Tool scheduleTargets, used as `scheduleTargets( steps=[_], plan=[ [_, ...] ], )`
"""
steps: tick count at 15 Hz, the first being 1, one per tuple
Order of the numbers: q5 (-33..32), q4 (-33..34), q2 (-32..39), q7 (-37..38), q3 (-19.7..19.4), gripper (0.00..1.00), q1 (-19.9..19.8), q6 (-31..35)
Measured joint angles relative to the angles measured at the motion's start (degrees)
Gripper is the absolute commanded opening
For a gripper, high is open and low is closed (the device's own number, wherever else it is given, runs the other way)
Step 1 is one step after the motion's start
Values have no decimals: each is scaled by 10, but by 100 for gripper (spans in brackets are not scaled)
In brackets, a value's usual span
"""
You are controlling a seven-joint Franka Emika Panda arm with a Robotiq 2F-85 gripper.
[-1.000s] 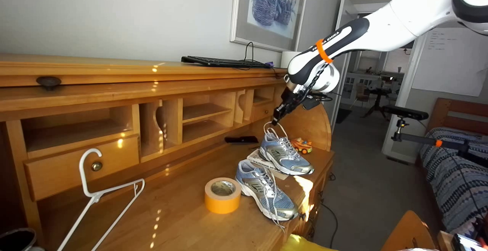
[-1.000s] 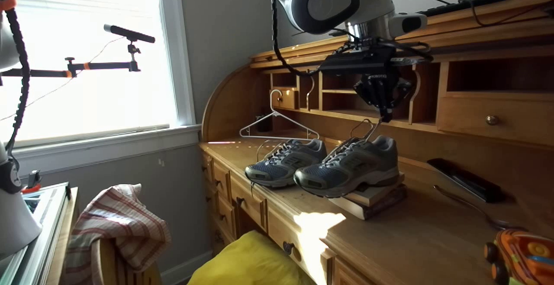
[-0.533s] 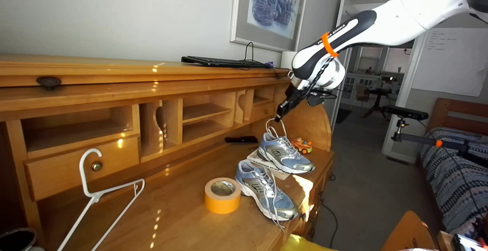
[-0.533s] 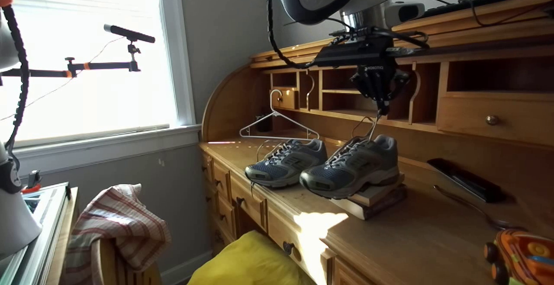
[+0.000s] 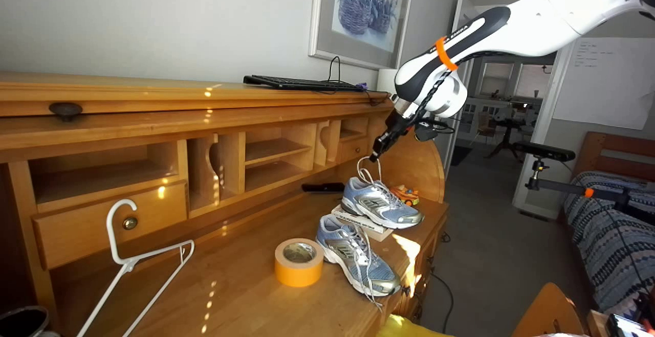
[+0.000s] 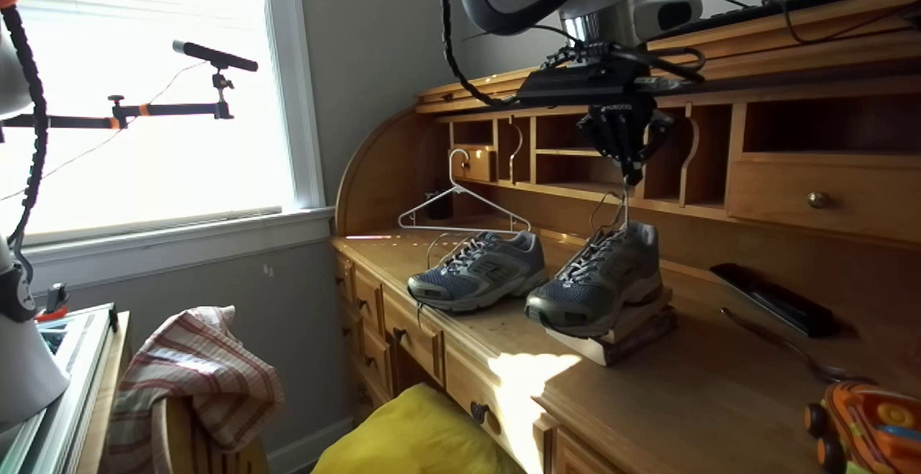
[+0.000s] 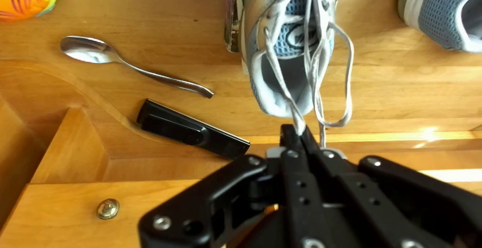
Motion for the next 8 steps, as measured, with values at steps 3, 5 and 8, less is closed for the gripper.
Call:
scheduleTargets(
  steps=[3, 5, 8],
  plan=[
    [22, -3, 1, -15, 1, 1, 0, -2],
    [27, -3, 3, -17, 1, 1, 1, -4],
    [27, -1, 9, -17, -1, 1, 3, -4]
  ],
)
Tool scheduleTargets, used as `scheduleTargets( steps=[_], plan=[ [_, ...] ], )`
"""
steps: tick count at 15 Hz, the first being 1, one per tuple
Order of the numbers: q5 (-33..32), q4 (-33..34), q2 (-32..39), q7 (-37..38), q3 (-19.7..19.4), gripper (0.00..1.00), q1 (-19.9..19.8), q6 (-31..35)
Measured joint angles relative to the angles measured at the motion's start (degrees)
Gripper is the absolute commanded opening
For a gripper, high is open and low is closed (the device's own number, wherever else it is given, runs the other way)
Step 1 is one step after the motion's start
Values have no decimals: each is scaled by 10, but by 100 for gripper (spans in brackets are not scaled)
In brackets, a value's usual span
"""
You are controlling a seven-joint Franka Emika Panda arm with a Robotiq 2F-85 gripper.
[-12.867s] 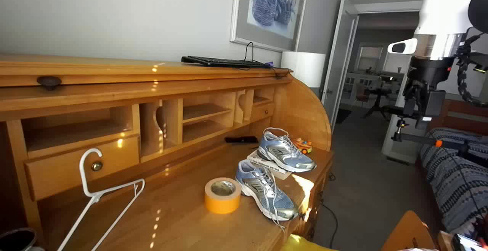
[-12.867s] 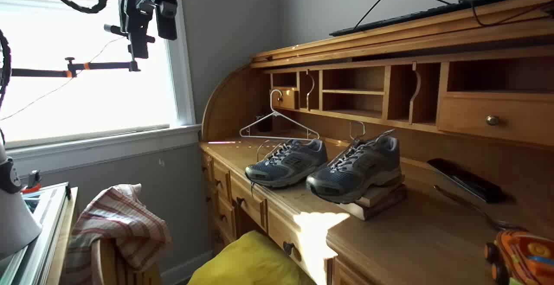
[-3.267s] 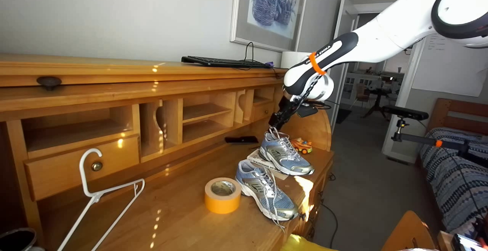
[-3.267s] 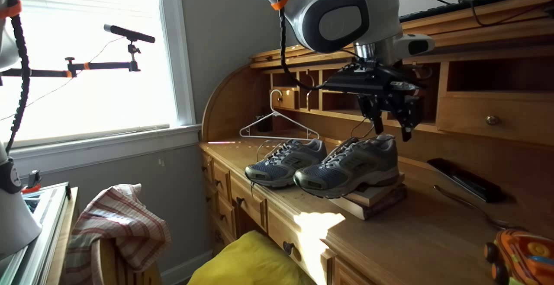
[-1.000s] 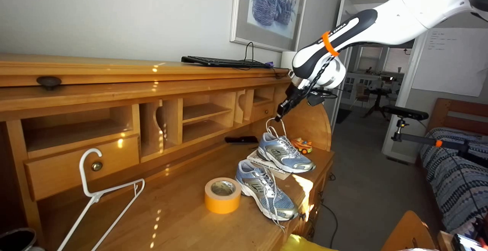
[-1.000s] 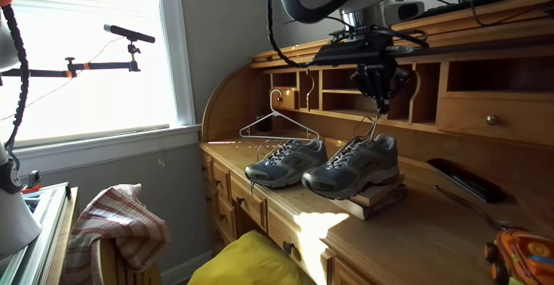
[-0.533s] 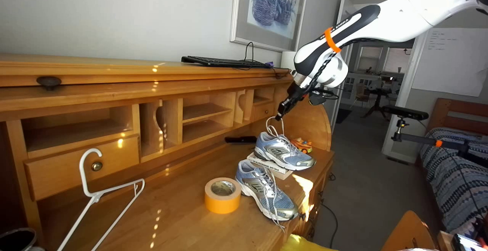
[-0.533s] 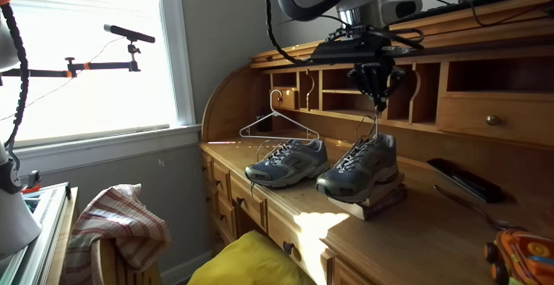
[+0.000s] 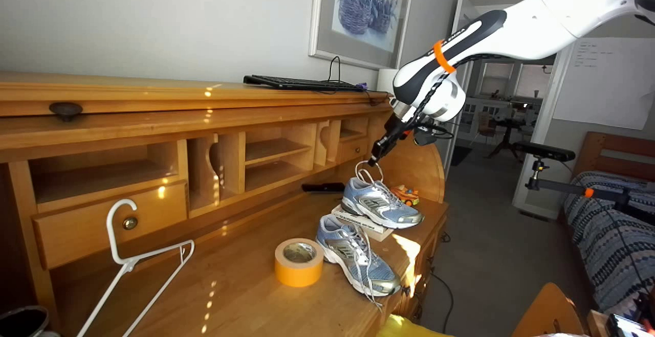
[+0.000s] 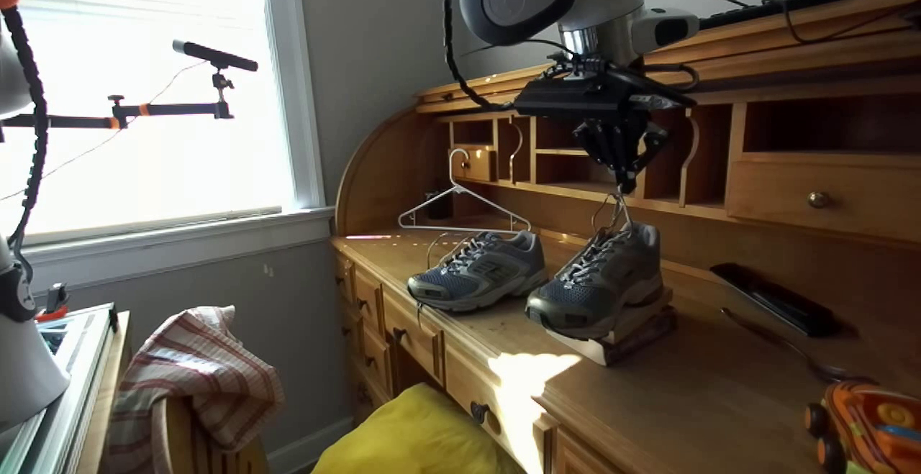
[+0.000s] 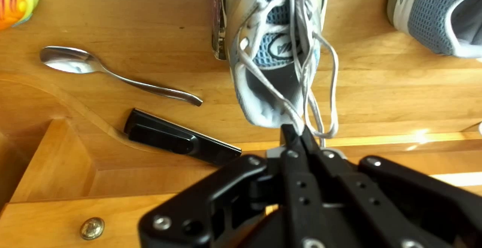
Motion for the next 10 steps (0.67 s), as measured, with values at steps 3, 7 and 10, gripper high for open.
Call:
scheduleTargets(
  steps=[3, 7, 10],
  plan=[
    [0, 7, 6, 1, -3, 1, 1, 0],
    [23, 13, 8, -1, -3, 1, -1, 11],
    [54, 13, 8, -7, 0, 1, -4, 25]
  ],
)
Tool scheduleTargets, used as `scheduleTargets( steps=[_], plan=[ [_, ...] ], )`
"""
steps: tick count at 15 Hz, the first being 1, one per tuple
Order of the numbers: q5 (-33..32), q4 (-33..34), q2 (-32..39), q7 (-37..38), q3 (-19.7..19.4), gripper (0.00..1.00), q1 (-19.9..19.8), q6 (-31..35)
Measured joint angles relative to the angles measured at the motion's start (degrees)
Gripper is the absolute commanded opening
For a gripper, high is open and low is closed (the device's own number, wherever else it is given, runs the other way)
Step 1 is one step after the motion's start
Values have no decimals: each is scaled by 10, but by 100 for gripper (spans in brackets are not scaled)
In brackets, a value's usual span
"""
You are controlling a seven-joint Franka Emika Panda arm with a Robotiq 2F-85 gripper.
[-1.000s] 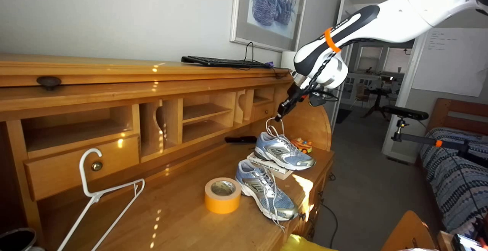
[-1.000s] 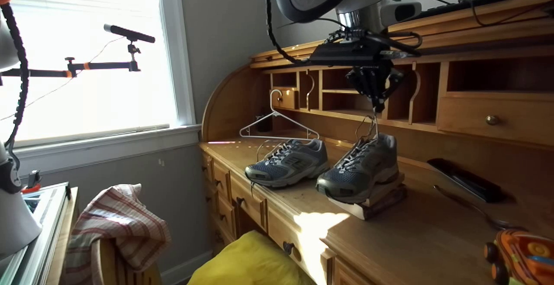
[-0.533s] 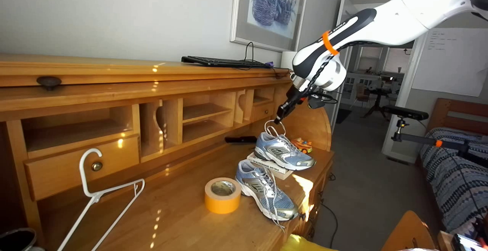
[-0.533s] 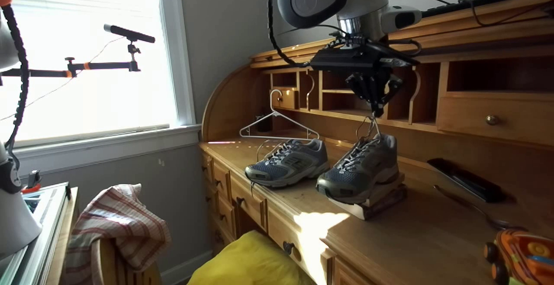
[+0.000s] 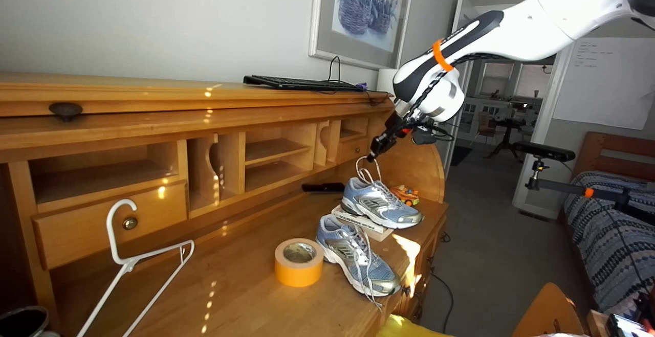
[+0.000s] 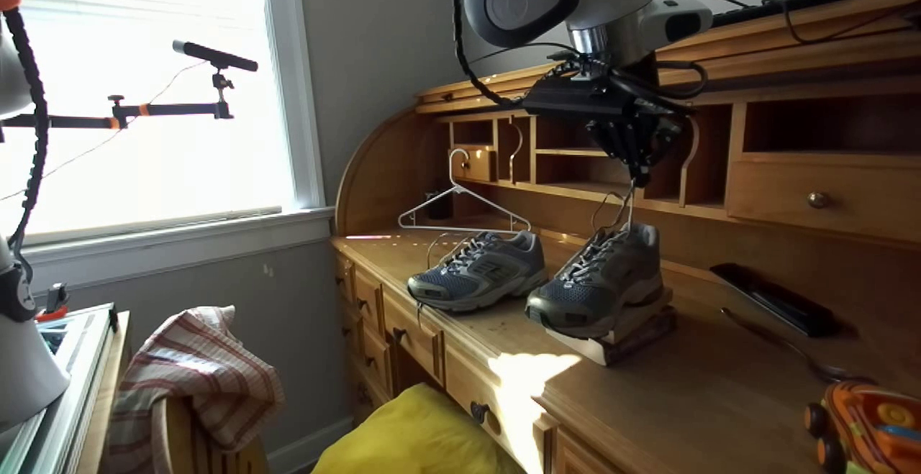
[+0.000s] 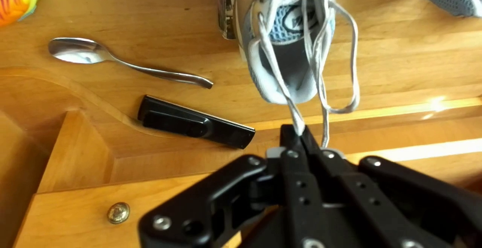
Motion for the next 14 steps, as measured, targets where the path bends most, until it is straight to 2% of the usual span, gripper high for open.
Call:
scheduleTargets(
  steps=[2, 3, 5, 12, 14],
  plan=[
    [29, -2, 0, -5, 3, 1, -2, 18],
    [43, -4, 0, -7, 4, 26, -3, 25],
    [65, -5, 1, -16, 5, 35, -5, 31],
    [77, -3, 3, -33, 4, 90, -4, 25],
    [71, -1, 3, -33, -2, 99, 0, 12]
  ],
)
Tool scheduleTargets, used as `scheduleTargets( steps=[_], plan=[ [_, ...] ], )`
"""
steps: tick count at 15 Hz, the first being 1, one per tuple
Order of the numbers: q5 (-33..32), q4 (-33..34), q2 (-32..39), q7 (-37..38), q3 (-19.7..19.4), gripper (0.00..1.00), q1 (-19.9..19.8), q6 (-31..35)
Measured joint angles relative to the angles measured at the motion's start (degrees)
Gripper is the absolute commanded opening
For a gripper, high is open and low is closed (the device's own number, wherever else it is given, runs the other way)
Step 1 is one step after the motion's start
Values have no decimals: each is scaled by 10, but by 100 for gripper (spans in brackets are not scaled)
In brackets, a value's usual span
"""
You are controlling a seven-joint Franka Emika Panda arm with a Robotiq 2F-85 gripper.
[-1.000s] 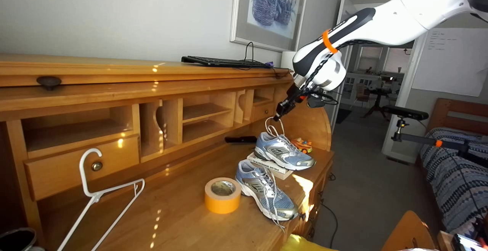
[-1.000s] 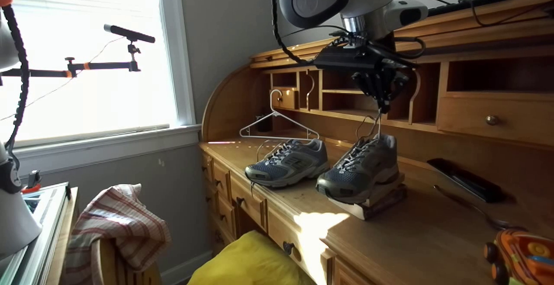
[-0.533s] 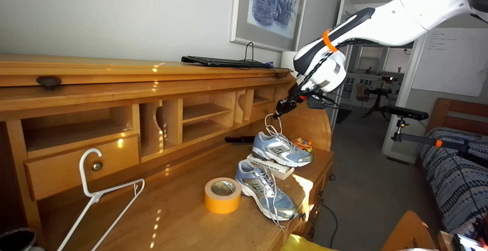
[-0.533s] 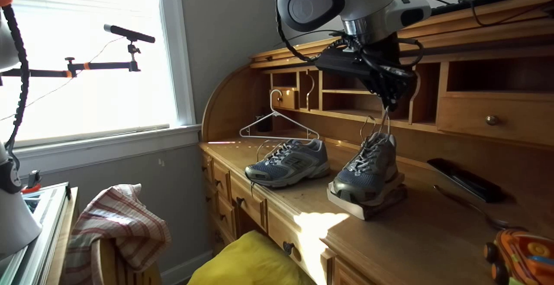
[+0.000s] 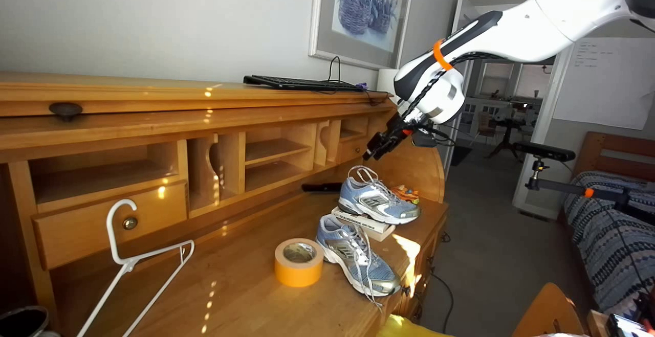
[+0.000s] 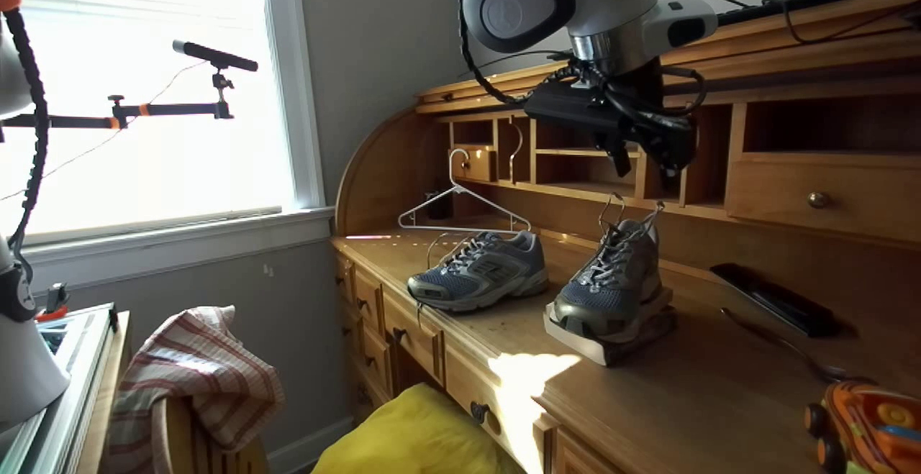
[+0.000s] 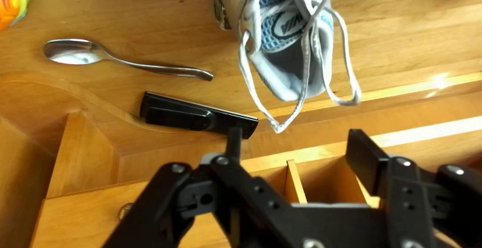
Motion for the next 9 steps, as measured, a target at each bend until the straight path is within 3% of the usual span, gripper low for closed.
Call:
scheduleTargets(
  steps=[9],
  plan=[
    [-93, 25, 3, 12, -42, 98, 25, -104]
  ],
)
